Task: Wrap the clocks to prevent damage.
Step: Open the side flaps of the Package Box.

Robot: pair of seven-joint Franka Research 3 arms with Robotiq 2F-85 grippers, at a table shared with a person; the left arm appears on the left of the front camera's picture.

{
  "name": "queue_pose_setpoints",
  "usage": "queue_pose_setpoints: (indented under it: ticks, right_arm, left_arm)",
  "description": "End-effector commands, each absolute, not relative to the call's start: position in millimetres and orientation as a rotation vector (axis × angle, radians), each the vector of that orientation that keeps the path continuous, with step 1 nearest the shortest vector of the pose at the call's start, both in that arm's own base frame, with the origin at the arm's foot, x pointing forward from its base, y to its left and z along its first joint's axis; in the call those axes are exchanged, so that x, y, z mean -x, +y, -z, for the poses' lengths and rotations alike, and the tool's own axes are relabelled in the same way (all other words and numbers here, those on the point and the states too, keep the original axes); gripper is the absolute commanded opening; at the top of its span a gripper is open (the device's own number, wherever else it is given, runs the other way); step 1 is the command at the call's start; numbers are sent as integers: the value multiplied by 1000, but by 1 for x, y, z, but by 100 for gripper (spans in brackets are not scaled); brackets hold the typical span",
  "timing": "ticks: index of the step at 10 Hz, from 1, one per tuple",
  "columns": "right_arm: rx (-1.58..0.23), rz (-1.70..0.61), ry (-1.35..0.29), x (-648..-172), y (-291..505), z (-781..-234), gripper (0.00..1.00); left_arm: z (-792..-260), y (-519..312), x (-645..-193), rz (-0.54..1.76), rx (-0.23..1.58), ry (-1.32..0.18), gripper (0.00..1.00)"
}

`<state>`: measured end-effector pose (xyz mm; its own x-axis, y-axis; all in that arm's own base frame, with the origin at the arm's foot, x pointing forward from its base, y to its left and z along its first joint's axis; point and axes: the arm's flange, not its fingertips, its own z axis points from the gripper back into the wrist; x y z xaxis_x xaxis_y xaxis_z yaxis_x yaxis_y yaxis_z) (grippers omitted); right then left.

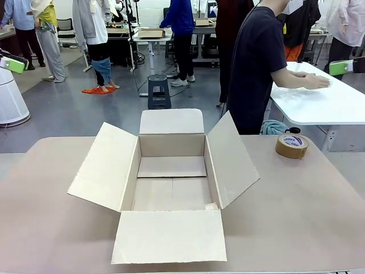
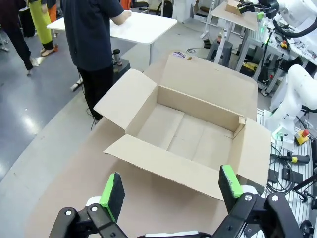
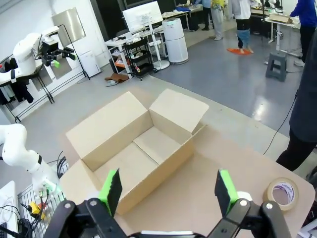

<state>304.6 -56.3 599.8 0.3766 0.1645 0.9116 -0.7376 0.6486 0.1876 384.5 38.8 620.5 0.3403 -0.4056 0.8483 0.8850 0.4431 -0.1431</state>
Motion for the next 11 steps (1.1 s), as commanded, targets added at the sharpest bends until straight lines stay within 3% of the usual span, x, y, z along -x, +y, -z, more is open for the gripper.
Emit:
queue_pose_setpoints:
  ticks: [1,6,7,8,9,11]
  right_arm:
    - [-614,-670,-990,-299,-56,-587,100]
    - [-646,-641,-1020,-304,-58,-597,100]
    - [-631,-636,-1005,-303,-58,-597,52]
    - [-589,-640,-988,-304,-56,-596,40]
    - [-561,-630,-973,-303,-55,-596,0]
    - [-534,-646,-946,-303,-49,-596,0]
  left_arm:
    - [-614,24,-385,956,642,-797,100]
    - [-619,36,-383,915,663,-815,100]
    - [-618,34,-379,950,628,-804,56]
    - [-619,35,-383,939,616,-791,40]
    - [-618,35,-381,935,626,-791,0]
    - [-618,39,-382,943,628,-781,0]
